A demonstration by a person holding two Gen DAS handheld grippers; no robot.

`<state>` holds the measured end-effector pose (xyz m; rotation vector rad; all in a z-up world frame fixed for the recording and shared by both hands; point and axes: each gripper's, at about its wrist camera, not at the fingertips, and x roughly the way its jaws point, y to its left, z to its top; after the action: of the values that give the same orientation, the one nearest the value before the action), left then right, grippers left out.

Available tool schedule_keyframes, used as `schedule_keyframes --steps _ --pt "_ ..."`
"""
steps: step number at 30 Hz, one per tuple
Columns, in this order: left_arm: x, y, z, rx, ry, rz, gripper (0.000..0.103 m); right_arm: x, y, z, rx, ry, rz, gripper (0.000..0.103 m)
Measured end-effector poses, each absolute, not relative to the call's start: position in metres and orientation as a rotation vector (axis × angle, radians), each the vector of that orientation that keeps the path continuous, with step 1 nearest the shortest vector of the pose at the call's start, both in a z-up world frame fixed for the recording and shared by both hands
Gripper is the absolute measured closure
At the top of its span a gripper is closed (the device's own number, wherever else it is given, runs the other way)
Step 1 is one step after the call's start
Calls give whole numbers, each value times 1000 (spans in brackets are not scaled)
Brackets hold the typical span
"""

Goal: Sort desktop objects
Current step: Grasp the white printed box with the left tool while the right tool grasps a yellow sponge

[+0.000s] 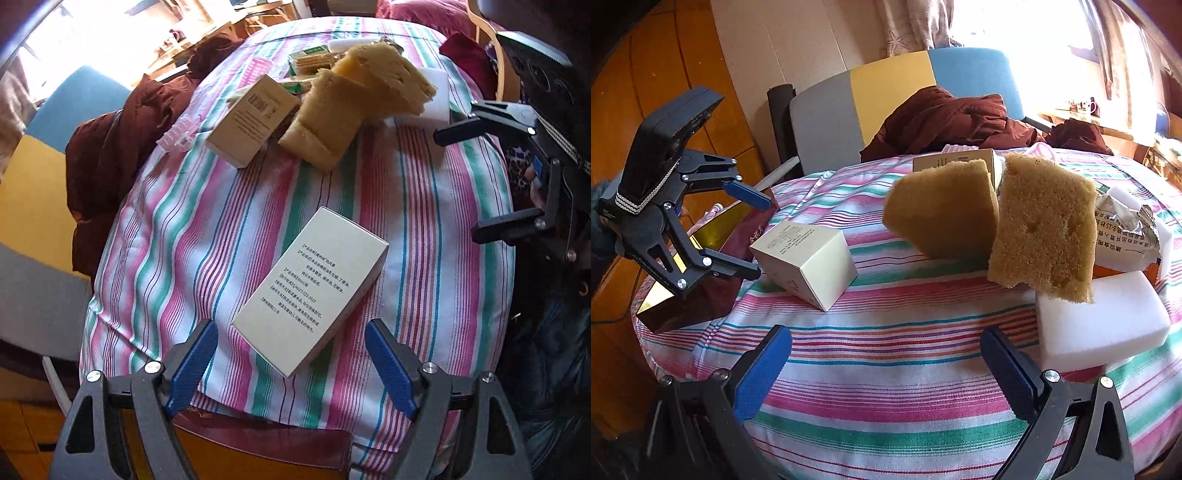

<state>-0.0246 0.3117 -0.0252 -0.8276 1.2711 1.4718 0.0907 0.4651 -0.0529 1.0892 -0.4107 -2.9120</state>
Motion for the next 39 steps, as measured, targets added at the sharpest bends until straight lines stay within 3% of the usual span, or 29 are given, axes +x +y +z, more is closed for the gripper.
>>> schedule_keyframes --steps 6,14,19,26,35,39 --pt "-34 325 -37 -812 1345 1366 19 88 465 -54 1099 -415 -2856 0" --pt "-42 332 -59 -871 1284 1305 20 81 467 -62 1147 -439 -2820 0" --pt "-43 326 -66 -997 1107 1324 38 89 470 -60 1155 -453 -2828 0" --pt "-23 305 -65 -1156 884 1530 50 113 487 -34 1060 -482 -2944 0" --pt "16 257 -66 -1208 529 1818 51 96 522 -22 1042 -533 -3141 0" --pt "15 256 -66 -1204 430 1875 48 87 537 -18 1036 -557 -3227 5"
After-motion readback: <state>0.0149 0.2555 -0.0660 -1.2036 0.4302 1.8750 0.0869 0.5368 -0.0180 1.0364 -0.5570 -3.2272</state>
